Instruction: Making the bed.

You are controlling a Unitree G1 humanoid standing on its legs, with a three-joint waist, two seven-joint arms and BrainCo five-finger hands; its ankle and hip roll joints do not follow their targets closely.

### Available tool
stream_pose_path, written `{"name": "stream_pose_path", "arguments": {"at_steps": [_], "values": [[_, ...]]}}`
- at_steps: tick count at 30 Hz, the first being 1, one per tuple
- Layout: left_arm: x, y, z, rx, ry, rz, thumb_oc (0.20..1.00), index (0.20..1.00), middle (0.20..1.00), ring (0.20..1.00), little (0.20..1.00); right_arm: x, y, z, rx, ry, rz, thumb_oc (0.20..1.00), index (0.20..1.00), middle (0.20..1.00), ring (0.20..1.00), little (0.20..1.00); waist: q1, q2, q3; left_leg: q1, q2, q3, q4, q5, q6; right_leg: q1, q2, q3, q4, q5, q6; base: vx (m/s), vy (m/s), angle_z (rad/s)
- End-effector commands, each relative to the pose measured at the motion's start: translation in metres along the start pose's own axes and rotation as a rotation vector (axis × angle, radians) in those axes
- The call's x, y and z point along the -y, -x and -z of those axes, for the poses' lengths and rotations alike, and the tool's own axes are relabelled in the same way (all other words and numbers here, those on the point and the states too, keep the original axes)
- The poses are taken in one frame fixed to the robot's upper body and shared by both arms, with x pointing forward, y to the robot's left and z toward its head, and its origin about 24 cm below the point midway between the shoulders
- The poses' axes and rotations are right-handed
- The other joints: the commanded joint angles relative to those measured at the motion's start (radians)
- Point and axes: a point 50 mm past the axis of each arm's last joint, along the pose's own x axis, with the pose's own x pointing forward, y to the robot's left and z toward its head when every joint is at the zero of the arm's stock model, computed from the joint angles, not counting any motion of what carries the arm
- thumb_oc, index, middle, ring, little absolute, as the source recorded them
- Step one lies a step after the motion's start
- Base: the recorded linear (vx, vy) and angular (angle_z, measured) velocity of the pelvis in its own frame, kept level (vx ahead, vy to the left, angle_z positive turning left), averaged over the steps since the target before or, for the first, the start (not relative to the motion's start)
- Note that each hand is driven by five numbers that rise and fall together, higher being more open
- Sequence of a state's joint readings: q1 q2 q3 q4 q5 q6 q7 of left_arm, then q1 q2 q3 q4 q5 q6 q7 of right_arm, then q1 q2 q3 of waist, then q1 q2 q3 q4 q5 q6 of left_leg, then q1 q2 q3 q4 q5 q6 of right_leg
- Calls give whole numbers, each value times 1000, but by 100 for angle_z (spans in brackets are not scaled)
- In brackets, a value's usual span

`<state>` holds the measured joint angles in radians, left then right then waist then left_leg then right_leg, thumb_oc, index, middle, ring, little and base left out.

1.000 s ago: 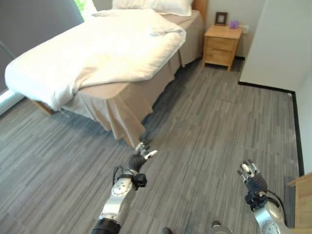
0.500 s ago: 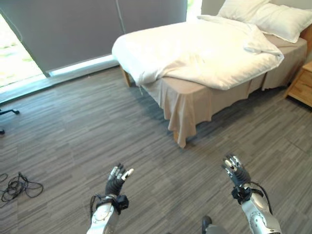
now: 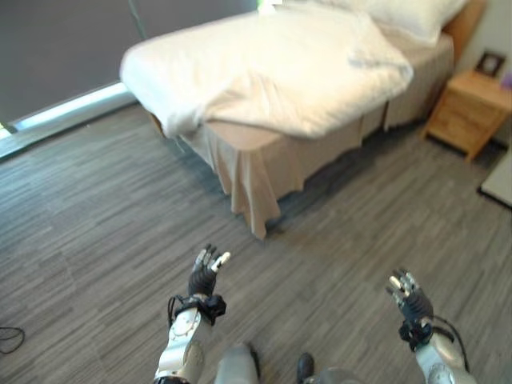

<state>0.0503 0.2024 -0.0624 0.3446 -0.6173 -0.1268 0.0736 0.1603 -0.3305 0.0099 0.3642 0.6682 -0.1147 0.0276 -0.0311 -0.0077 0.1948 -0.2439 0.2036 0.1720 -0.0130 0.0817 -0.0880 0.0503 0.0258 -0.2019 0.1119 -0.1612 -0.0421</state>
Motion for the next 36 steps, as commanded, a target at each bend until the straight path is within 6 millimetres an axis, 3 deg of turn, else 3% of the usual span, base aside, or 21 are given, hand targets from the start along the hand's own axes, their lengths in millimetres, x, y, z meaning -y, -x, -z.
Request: {"name": "stream_pose_path", "arguments": {"at_steps": [1, 2, 4, 5, 6, 7, 8, 9, 10, 11, 13, 14, 15, 17, 20, 27, 36], "values": [[6, -4, -33, 157, 56, 39, 1000, 1000, 1000, 1000, 1000, -19, -5, -30, 156, 51, -91, 1000, 1000, 1000, 1000, 1000, 35, -49, -31, 11, -15, 31, -74, 157, -52, 227, -111, 63, -171, 44, 148, 1020, 250, -28], [3, -4, -30, 147, 52, 24, 1000, 1000, 1000, 1000, 1000, -20, -6, -25, 134, 54, -92, 1000, 1000, 1000, 1000, 1000, 44, -47, -56, 8, -4, 72, -68, 189, -54, 267, -117, 84, -163, 39, 157, 913, 225, -32], [-1, -2, -31, 148, 49, 17, 1000, 1000, 1000, 1000, 1000, -23, -5, -22, 124, 44, -102, 1000, 1000, 1000, 1000, 1000, 51, -50, -66, 28, -11, 91, -54, 194, -44, 285, -126, 102, -151, 29, 163, 618, 189, -45], [-8, 2, -28, 138, 22, 2, 1000, 1000, 1000, 1000, 1000, -27, -3, -11, 87, 27, -111, 1000, 1000, 1000, 1000, 1000, 58, -78, -89, 15, -43, 113, 32, 169, -17, 287, -182, 113, -59, 87, 196, 567, 227, -79], [-9, 2, -32, 148, 12, 0, 1000, 1000, 1000, 1000, 1000, -31, -3, -11, 88, 11, -120, 1000, 1000, 1000, 1000, 1000, 67, -83, -88, 20, -49, 122, 53, 145, 4, 236, -198, 129, 50, 145, 204, 725, 322, -80], [-12, 2, -36, 160, -6, -10, 1000, 1000, 1000, 1000, 1000, -38, -3, -7, 81, -40, -137, 1000, 1000, 1000, 1000, 1000, 74, -91, -83, 41, -68, 136, 61, 108, 36, 174, -215, 158, 188, 252, 218, 590, 402, -77], [-14, 1, -41, 178, -1, -16, 1000, 1000, 1000, 1000, 1000, -44, -4, -2, 55, -16, -173, 1000, 1000, 1000, 1000, 1000, 73, -79, -53, 126, -108, 144, 46, 50, 83, 74, -253, 149, 380, 418, 221, 606, 439, -74], [-15, 2, -43, 185, 11, -20, 1000, 1000, 1000, 1000, 1000, -47, -4, -4, 60, -10, -180, 1000, 1000, 1000, 1000, 1000, 63, -69, -34, 161, -117, 138, 37, 31, 98, 28, -255, 149, 447, 458, 219, 726, 520, -39], [-21, 1, -46, 188, -20, -37, 1000, 1000, 1000, 1000, 1000, -49, -6, -6, 74, -49, -181, 1000, 1000, 1000, 1000, 1000, 33, -39, -8, 249, -127, 114, -12, 7, 111, -98, -247, 139, 498, 385, 206, 604, 352, 29], [-23, 1, -49, 196, -45, -41, 1000, 1000, 1000, 1000, 1000, -48, -5, -6, 71, -49, -179, 1000, 1000, 1000, 1000, 1000, 18, -36, -4, 293, -138, 112, -37, -3, 109, -118, -282, 93, 433, 364, 206, 558, 264, 46], [-26, 1, -49, 191, -56, -29, 1000, 1000, 1000, 1000, 1000, -43, -3, -3, 58, -39, -172, 1000, 1000, 1000, 1000, 1000, -1, -29, -3, 335, -143, 104, -59, -17, 97, -144, -300, 27, 326, 339, 211, 478, 27, 57], [-27, 3, -47, 183, -61, -22, 1000, 1000, 1000, 1000, 1000, -32, 1, 3, 29, -21, -139, 1000, 1000, 1000, 1000, 1000, -20, -48, -10, 365, -166, 73, -74, -36, 78, -143, -272, 11, 81, 319, 224, 671, -123, 106], [-24, 0, -46, 180, -65, -17, 1000, 1000, 1000, 1000, 1000, -30, 1, 7, 7, -14, -131, 1000, 1000, 1000, 1000, 1000, -34, -64, -17, 381, -166, 49, -74, -57, 65, -134, -232, 51, -87, 312, 239, 621, -152, 126], [-20, -3, -45, 183, -74, -8, 1000, 1000, 1000, 1000, 1000, -29, 2, 7, 0, 3, -143, 1000, 1000, 1000, 1000, 1000, -38, -74, -24, 391, -167, 24, -74, -68, 57, -112, -209, 105, -117, 306, 239, 327, -86, 120], [-15, 1, -33, 147, -55, 17, 1000, 1000, 1000, 1000, 1000, -28, 1, 6, 0, 12, -152, 1000, 1000, 1000, 1000, 1000, -26, -81, -44, 400, -167, -4, -74, -70, 52, -64, -205, 84, -152, 326, 235, 205, -100, 111], [-20, 10, -15, 75, -12, 0, 1000, 1000, 1000, 1000, 1000, -25, -4, -9, 45, 40, -161, 1000, 1000, 1000, 1000, 1000, -14, -70, -66, 402, -151, -22, -74, -70, 40, -11, -176, 58, -199, 291, 215, 106, -58, -3], [-19, 11, -12, 64, -20, 8, 1000, 1000, 1000, 1000, 1000, -26, 1, 4, -13, 64, -180, 1000, 1000, 1000, 1000, 1000, -19, -70, -72, 407, -150, -23, -74, -82, 38, 5, -165, 71, -199, 279, 209, 31, -9, -27]]}}
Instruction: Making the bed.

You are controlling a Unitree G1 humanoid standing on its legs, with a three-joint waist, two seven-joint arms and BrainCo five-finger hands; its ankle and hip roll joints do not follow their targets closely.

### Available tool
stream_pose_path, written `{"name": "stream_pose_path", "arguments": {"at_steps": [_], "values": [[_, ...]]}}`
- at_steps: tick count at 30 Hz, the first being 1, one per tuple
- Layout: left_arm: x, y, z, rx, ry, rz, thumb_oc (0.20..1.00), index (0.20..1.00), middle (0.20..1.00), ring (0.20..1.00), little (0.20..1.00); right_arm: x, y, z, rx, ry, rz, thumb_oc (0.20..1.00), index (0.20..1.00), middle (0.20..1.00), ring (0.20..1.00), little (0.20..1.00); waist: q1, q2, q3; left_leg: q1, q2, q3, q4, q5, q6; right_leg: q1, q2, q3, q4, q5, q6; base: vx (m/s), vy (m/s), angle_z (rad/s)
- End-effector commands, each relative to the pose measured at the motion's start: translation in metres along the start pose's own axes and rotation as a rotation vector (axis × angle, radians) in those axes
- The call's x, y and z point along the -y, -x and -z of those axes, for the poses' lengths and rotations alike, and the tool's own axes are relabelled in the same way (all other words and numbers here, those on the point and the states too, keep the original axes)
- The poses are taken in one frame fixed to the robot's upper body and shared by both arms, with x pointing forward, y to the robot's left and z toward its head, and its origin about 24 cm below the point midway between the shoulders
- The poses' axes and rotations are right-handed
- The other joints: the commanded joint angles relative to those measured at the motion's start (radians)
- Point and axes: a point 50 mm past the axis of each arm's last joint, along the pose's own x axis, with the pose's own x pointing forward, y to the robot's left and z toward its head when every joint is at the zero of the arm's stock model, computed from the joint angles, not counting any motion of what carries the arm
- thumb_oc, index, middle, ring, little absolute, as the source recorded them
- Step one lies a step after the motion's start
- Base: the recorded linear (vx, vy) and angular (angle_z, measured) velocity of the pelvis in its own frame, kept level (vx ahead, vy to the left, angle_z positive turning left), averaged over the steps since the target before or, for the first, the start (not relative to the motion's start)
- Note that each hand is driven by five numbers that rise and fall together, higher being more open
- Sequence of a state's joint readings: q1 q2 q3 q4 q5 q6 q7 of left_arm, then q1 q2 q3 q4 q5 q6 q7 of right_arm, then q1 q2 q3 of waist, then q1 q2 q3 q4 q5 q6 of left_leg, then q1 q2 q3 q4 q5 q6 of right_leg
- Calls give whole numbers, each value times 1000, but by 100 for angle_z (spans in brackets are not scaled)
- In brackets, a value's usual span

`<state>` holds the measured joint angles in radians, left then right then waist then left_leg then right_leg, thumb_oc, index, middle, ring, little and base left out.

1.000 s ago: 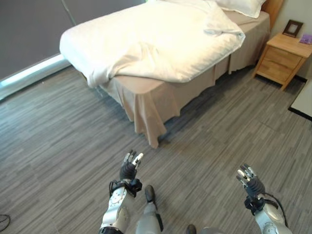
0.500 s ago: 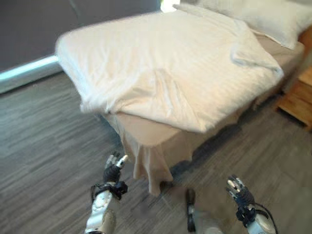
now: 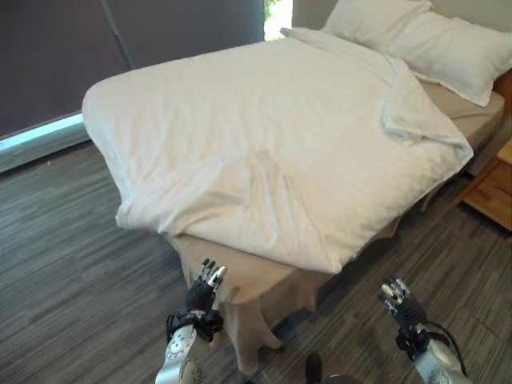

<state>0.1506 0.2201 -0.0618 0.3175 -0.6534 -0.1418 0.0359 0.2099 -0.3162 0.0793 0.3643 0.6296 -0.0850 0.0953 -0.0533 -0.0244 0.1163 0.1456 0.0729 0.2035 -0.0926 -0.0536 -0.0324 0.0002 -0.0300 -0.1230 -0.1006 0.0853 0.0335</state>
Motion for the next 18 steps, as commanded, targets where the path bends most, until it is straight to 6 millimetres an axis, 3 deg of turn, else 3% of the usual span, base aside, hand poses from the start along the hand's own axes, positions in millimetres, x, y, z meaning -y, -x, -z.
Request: {"name": "stream_pose_path", "arguments": {"at_steps": [1, 12, 15, 16, 18], "values": [[-1, -8, -25, 101, -38, 25, 1000, 1000, 1000, 1000, 1000, -14, -10, -23, 96, 39, -78, 1000, 1000, 1000, 1000, 1000, 4, -54, 7, 19, -20, -55, 5, 52, -18, 57, -109, -8, 13, 32, 133, 10, 8, -13], [-1, -8, -24, 98, -33, 22, 1000, 1000, 1000, 1000, 1000, -16, -12, -22, 91, 39, -80, 1000, 1000, 1000, 1000, 1000, 8, -62, 10, 30, -23, -36, 5, 47, -16, 53, -106, 4, 14, 48, 138, -13, 10, -2], [5, -12, -28, 105, -49, 46, 1000, 1000, 1000, 1000, 1000, -16, -11, -19, 89, 22, -69, 1000, 1000, 1000, 1000, 1000, -5, -72, 32, 28, -34, -10, 5, 43, -8, 7, -115, 32, 29, 97, 164, -207, 69, -31], [5, -15, -35, 125, -85, 52, 1000, 1000, 1000, 1000, 1000, -20, -10, -15, 80, 17, -74, 1000, 1000, 1000, 1000, 1000, -13, -84, 61, 17, -34, 35, 5, 48, -3, -61, -127, 41, 72, 177, 201, -211, 18, -68], [6, -17, -38, 135, -97, 59, 1000, 1000, 1000, 1000, 1000, -21, -9, -12, 73, 15, -76, 1000, 1000, 1000, 1000, 1000, -19, -83, 70, 2, -26, 37, 5, 56, -1, -87, -125, 82, 109, 166, 208, -269, 11, -60]]}}
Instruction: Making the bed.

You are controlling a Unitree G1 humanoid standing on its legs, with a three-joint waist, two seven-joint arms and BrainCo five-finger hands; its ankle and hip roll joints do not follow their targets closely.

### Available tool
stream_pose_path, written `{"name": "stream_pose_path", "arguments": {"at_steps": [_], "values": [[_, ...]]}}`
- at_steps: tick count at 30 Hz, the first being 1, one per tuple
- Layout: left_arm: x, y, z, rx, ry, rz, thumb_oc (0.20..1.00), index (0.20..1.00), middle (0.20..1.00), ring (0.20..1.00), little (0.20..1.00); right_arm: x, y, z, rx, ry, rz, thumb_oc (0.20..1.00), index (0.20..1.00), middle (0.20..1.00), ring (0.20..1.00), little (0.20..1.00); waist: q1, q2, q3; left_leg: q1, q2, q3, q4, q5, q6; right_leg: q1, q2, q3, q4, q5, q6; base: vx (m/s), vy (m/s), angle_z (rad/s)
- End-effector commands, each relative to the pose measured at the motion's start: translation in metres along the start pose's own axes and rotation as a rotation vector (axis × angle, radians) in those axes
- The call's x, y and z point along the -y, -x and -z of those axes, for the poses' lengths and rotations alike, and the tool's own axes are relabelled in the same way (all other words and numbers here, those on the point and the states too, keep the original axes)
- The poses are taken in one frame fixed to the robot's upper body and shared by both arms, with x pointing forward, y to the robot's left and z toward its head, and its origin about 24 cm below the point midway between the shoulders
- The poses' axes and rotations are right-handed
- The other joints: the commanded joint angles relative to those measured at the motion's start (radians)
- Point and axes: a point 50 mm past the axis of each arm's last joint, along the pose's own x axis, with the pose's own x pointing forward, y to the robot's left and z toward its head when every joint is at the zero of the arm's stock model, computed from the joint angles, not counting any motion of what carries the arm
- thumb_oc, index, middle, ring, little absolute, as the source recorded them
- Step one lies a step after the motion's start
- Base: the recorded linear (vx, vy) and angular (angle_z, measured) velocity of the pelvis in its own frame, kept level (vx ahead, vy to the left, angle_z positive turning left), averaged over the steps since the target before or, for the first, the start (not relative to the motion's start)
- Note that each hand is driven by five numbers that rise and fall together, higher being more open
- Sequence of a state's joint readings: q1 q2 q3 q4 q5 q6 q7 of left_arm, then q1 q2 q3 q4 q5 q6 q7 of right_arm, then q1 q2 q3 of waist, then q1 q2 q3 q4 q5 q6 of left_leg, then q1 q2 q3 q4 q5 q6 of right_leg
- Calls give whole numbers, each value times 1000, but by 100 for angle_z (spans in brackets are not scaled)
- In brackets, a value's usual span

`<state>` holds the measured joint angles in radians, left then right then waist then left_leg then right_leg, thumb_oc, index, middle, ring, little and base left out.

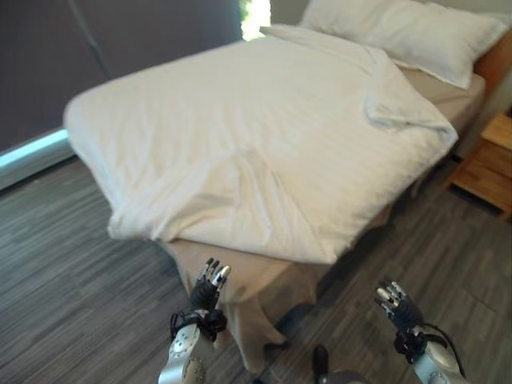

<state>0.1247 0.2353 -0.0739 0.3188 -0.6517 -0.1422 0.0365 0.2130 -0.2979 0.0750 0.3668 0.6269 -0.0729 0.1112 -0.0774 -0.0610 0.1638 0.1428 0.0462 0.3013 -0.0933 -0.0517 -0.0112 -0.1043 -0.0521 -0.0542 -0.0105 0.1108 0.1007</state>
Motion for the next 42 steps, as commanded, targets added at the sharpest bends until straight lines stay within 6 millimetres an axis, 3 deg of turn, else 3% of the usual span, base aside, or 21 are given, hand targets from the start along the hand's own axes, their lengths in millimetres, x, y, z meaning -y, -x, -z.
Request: {"name": "stream_pose_path", "arguments": {"at_steps": [1, 2, 6, 7, 9, 13, 16, 18, 19, 21, 24, 26, 29, 33, 34, 38, 40, 41, 42], "values": [[3, -16, -36, 129, -94, 49, 1000, 1000, 1000, 1000, 1000, -19, -9, -15, 84, 27, -64, 1000, 1000, 1000, 1000, 1000, 1, -40, 30, -16, 12, -61, 6, 68, -19, 7, -95, 42, 72, 101, 138, -493, 36, -25], [5, -20, -40, 137, -97, 50, 1000, 1000, 1000, 1000, 1000, -21, -8, -10, 73, 10, -64, 1000, 1000, 1000, 1000, 1000, 18, -15, 22, -50, 32, -36, 6, 95, -15, 63, -116, -56, 164, -15, 83, -396, 39, -3], [3, -17, -34, 117, -72, 45, 1000, 1000, 1000, 1000, 1000, -19, -9, -10, 61, 35, -68, 1000, 1000, 1000, 1000, 1000, 42, -13, -7, -74, 28, -14, 6, 121, -13, 138, -99, -102, 209, -71, 76, -194, -12, 14], [2, -16, -32, 111, -63, 35, 1000, 1000, 1000, 1000, 1000, -20, -10, -12, 64, 27, -70, 1000, 1000, 1000, 1000, 1000, 57, -19, -21, -89, 25, -8, 6, 130, -17, 192, -79, -108, 151, -111, 65, -169, -111, -13], [-3, -14, -30, 112, -38, 7, 1000, 1000, 1000, 1000, 1000, -26, -17, -20, 86, 25, -92, 1000, 1000, 1000, 1000, 1000, 91, -30, -27, -125, 33, 6, 10, 168, -39, 246, -72, -158, -11, -117, 55, -189, -173, -43], [-1, -10, -23, 94, 12, 2, 1000, 1000, 1000, 1000, 1000, -16, -16, -36, 121, 92, -93, 1000, 1000, 1000, 1000, 1000, 99, -24, 1, -166, 69, -56, 42, 224, -72, 279, -28, -163, -49, -139, 12, -200, -245, -10], [2, -9, -17, 78, 40, -1, 1000, 1000, 1000, 1000, 1000, -6, -15, -39, 129, 70, -49, 1000, 1000, 1000, 1000, 1000, 100, -17, 33, -213, 77, -113, 118, 243, -100, 287, -28, -182, -44, -139, -5, -164, -156, 39], [3, -10, -17, 80, 55, 1, 1000, 1000, 1000, 1000, 1000, -5, -15, -41, 133, 70, -50, 1000, 1000, 1000, 1000, 1000, 99, -19, 42, -221, 73, -140, 159, 229, -104, 277, -34, -187, -34, -133, -9, -149, -45, 44], [1, -8, -16, 79, 47, 0, 1000, 1000, 1000, 1000, 1000, -4, -15, -42, 134, 81, -57, 1000, 1000, 1000, 1000, 1000, 94, -34, 42, -198, 76, -156, 218, 190, -99, 262, -53, -190, -25, -117, -14, -164, -36, 18], [-1, -7, -17, 82, 52, -6, 1000, 1000, 1000, 1000, 1000, -4, -14, -41, 132, 64, -55, 1000, 1000, 1000, 1000, 1000, 85, -40, 22, -159, 90, -167, 222, 163, -96, 245, -64, -194, -25, -107, -16, -95, 13, -13], [-3, -6, -17, 83, 48, -14, 1000, 1000, 1000, 1000, 1000, -6, -14, -40, 136, 47, -52, 1000, 1000, 1000, 1000, 1000, 78, -31, 7, -108, 100, -196, 183, 142, -99, 239, -61, -187, -28, -108, -13, 3, 54, 13], [-2, -7, -14, 70, 41, -13, 1000, 1000, 1000, 1000, 1000, -6, -14, -35, 126, 24, -41, 1000, 1000, 1000, 1000, 1000, 61, 0, -24, -43, 96, -205, 31, 130, -99, 229, -54, -182, -27, -110, 2, 88, 206, 18], [-1, -8, -17, 76, 27, -3, 1000, 1000, 1000, 1000, 1000, -6, -14, -33, 118, 22, -34, 1000, 1000, 1000, 1000, 1000, 63, 7, -27, -33, 75, -206, 12, 124, -86, 224, -71, -173, -17, -102, 13, 54, 167, 6], [-15, -3, -19, 80, -4, -37, 1000, 1000, 1000, 1000, 1000, -18, -16, -29, 100, 26, -90, 1000, 1000, 1000, 1000, 1000, 77, 5, -27, -24, 36, -179, 6, 92, -52, 209, -113, -146, -6, -77, 45, 74, 199, -21], [-21, -9, -41, 180, -1, -116, 1000, 1000, 1000, 1000, 1000, -14, -23, -64, 177, 231, -111, 1000, 1000, 1000, 1000, 1000, 110, 19, 37, -168, 125, -260, 91, 202, -138, 184, -66, -189, -77, -59, 19, 162, 135, 1], [-21, -13, -53, 209, -124, -82, 1000, 1000, 1000, 1000, 1000, -1, -10, -48, 156, 154, -54, 1000, 1000, 1000, 1000, 1000, 61, 34, -9, -80, 98, -207, 6, 172, -124, 207, -59, -142, -77, -67, 29, 242, 153, -10], [-19, -20, -72, 266, -208, -72, 1000, 1000, 1000, 1000, 1000, 2, -6, -39, 149, 94, -24, 1000, 1000, 1000, 1000, 1000, 37, 37, -25, -66, 85, -185, 6, 151, -118, 208, -68, -123, -77, -65, 34, 188, 213, -34], [-14, -25, -100, 339, -300, -15, 1000, 1000, 1000, 1000, 1000, 5, 0, -29, 118, 75, -15, 1000, 1000, 1000, 1000, 1000, 17, 39, -36, -49, 76, -165, 6, 135, -111, 210, -77, -103, -77, -61, 41, 168, 217, -22], [-10, -27, -112, 365, -339, 22, 1000, 1000, 1000, 1000, 1000, 7, 2, -24, 90, 92, -20, 1000, 1000, 1000, 1000, 1000, 9, 42, -42, -45, 72, -159, 6, 127, -107, 211, -83, -97, -77, -61, 45, 157, 208, -27]]}}
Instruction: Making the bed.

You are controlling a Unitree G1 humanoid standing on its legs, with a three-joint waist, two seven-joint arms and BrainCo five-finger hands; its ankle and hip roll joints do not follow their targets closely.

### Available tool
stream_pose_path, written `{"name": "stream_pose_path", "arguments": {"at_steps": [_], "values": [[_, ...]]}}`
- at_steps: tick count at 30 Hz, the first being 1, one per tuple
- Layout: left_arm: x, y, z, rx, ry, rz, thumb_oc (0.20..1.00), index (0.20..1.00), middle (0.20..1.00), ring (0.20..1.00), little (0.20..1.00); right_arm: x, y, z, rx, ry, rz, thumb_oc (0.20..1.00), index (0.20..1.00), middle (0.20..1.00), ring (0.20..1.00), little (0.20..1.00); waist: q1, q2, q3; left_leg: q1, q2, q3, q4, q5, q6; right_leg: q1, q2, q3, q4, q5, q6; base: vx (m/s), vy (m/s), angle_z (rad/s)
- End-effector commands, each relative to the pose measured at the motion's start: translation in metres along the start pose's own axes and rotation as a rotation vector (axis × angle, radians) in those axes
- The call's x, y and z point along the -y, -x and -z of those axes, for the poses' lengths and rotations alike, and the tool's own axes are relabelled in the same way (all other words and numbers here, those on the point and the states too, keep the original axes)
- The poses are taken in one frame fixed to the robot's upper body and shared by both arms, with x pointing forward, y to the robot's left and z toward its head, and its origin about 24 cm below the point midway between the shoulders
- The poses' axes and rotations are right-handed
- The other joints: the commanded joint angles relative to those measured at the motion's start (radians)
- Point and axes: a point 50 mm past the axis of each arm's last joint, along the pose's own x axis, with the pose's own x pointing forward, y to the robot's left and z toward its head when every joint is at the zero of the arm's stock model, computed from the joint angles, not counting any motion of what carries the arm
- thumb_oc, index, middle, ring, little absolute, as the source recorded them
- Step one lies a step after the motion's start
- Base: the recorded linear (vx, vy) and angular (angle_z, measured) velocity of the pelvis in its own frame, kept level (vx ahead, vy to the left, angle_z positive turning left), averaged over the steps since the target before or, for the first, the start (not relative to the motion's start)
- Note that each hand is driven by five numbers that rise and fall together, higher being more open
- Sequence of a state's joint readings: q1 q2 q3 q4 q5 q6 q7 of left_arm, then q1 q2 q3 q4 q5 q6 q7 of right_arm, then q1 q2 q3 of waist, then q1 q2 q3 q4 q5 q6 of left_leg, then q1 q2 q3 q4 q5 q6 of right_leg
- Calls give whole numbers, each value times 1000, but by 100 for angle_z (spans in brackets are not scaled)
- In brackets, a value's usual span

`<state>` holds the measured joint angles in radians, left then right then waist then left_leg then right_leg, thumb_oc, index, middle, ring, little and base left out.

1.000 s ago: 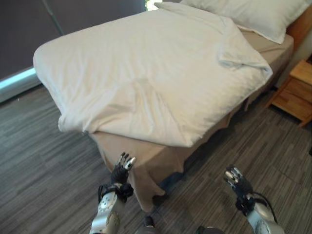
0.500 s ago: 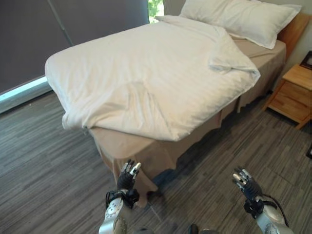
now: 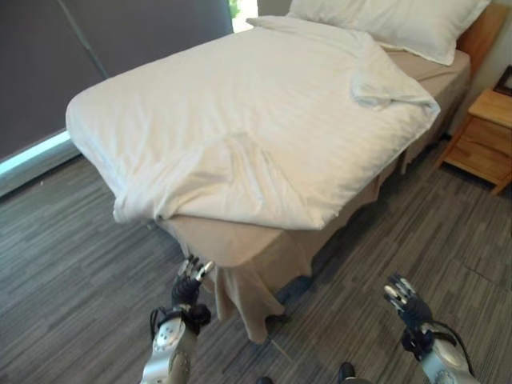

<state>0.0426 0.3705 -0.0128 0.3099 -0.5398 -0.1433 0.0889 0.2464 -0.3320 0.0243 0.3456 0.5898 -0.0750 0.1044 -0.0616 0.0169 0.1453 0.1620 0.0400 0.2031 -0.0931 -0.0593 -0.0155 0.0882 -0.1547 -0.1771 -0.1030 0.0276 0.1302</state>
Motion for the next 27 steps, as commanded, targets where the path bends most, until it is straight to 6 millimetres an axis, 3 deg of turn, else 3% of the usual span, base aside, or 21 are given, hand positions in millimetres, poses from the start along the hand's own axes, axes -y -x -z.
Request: {"name": "stream_pose_path", "arguments": {"at_steps": [1, 4, 5, 6, 8, 12, 13, 14, 15, 20, 21, 25, 26, 27], "values": [[-3, -21, -73, 266, -176, 102, 1000, 1000, 1000, 1000, 1000, -10, -5, -14, 57, 56, -86, 1000, 1000, 1000, 1000, 1000, -10, -34, -27, -59, 73, -56, 6, 129, -99, 20, 16, 31, 16, 24, 19, 99, 132, -25], [-13, -24, -138, 480, -293, 97, 1000, 1000, 1000, 1000, 1000, -17, -6, -13, 46, 77, -154, 1000, 1000, 1000, 1000, 1000, -11, -34, -37, -55, 59, -51, 6, 114, -90, 20, 3, 38, 16, 28, 30, 65, 84, -18], [-13, -24, -138, 480, -294, 96, 1000, 1000, 1000, 1000, 1000, -17, -6, -13, 46, 76, -156, 1000, 1000, 1000, 1000, 1000, -12, -35, -37, -54, 58, -50, 6, 113, -90, 20, 3, 38, 16, 28, 30, 49, 61, -12], [-14, -23, -175, 609, -342, 68, 1000, 1000, 1000, 1000, 1000, -22, -6, -11, 37, 82, -192, 1000, 1000, 1000, 1000, 1000, -9, -35, -40, -57, 48, -50, 6, 108, -85, 18, -4, 40, 16, 30, 36, 49, 52, -2], [-18, -23, -201, 683, -437, 19, 1000, 1000, 1000, 1000, 1000, -25, -7, -9, 33, 68, -194, 1000, 1000, 1000, 1000, 1000, -9, -36, -43, -60, 38, -51, 6, 103, -83, 20, -12, 36, 16, 31, 43, 61, 59, 3], [-22, -28, -248, 761, -744, -95, 1000, 1000, 1000, 1000, 1000, -23, -5, -4, 12, 57, -194, 1000, 1000, 1000, 1000, 1000, -15, -33, -45, -62, 30, -47, 6, 98, -78, 16, -21, 34, 16, 35, 54, 44, 48, 5], [-27, -36, -279, 760, -926, -180, 1000, 1000, 1000, 1000, 1000, -21, -4, -2, -6, 75, -201, 1000, 1000, 1000, 1000, 1000, -27, -28, -43, -69, 26, -41, 6, 98, -77, 8, -26, 34, 16, 39, 63, 28, 45, 3], [-25, -37, -281, 764, -928, -176, 1000, 1000, 1000, 1000, 1000, -21, -4, -2, -3, 70, -198, 1000, 1000, 1000, 1000, 1000, -23, -31, -42, -70, 26, -42, 6, 98, -77, 7, -26, 33, 16, 39, 63, 1, 58, -2], [-35, -55, -308, 700, -981, -305, 1000, 1000, 1000, 1000, 1000, -23, -4, -1, -15, 88, -214, 1000, 1000, 1000, 1000, 1000, -48, -26, -33, -86, 24, -35, 6, 101, -76, -10, -30, 37, 16, 49, 71, 0, 0, 0], [-36, -69, -333, 636, -998, -396, 1000, 1000, 1000, 1000, 1000, -28, -5, -1, -17, 92, -242, 1000, 1000, 1000, 1000, 1000, -61, -34, -13, -122, 26, -28, 6, 111, -78, -51, -29, 38, 16, 64, 77, -55, 27, -2], [-37, -70, -350, 611, -1034, -456, 1000, 1000, 1000, 1000, 1000, -31, -8, -3, -16, 103, -257, 1000, 1000, 1000, 1000, 1000, -75, -39, 3, -151, 29, -21, 6, 117, -78, -86, -25, 48, 16, 76, 81, -62, 24, -11], [-40, -55, -396, 619, -1056, -593, 1000, 1000, 1000, 1000, 1000, -40, -11, -4, -22, 99, -301, 1000, 1000, 1000, 1000, 1000, -101, -54, 44, -223, 40, -6, 6, 132, -80, -171, -14, 75, 16, 103, 85, -68, 29, -27], [-39, -54, -398, 622, -1057, -593, 1000, 1000, 1000, 1000, 1000, -41, -11, -4, -21, 96, -302, 1000, 1000, 1000, 1000, 1000, -100, -57, 44, -225, 40, -5, 6, 132, -80, -174, -14, 76, 16, 104, 85, -15, 31, -25], [-44, -43, -416, 645, -972, -650, 1000, 1000, 1000, 1000, 1000, -41, -11, -2, -39, 101, -315, 1000, 1000, 1000, 1000, 1000, -116, -71, 66, -263, 47, 5, 6, 138, -83, -224, -7, 92, 16, 119, 87, 1, 36, -26]]}}
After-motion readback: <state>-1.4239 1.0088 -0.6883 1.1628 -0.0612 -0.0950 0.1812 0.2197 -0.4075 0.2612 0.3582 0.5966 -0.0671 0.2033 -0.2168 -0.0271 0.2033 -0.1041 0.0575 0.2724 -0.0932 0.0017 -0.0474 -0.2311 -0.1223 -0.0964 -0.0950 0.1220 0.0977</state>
